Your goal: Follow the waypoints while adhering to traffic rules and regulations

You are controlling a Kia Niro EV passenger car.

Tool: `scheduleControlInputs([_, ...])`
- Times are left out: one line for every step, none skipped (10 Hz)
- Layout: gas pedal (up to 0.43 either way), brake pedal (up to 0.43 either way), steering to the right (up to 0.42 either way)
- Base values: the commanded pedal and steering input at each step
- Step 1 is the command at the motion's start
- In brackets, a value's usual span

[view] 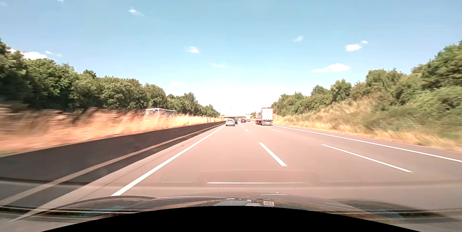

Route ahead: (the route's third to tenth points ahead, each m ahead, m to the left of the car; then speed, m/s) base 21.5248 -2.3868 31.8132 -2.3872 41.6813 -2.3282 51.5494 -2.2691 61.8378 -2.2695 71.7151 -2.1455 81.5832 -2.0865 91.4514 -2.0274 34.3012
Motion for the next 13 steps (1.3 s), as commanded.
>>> scheduleControlInputs([0.39,0.0,-0.002])
scheduleControlInputs([0.398,0.0,-0.002])
scheduleControlInputs([0.409,0.0,-0.002])
scheduleControlInputs([0.409,0.0,-0.002])
scheduleControlInputs([0.409,0.0,-0.002])
scheduleControlInputs([0.409,0.0,-0.001])
scheduleControlInputs([0.409,0.0,-0.001])
scheduleControlInputs([0.409,0.0,-0.001])
scheduleControlInputs([0.409,0.0,-0.001])
scheduleControlInputs([0.421,0.0,-0.001])
scheduleControlInputs([0.421,0.0,-0.001])
scheduleControlInputs([0.421,0.0,-0.001])
scheduleControlInputs([0.429,0.0,-0.002])
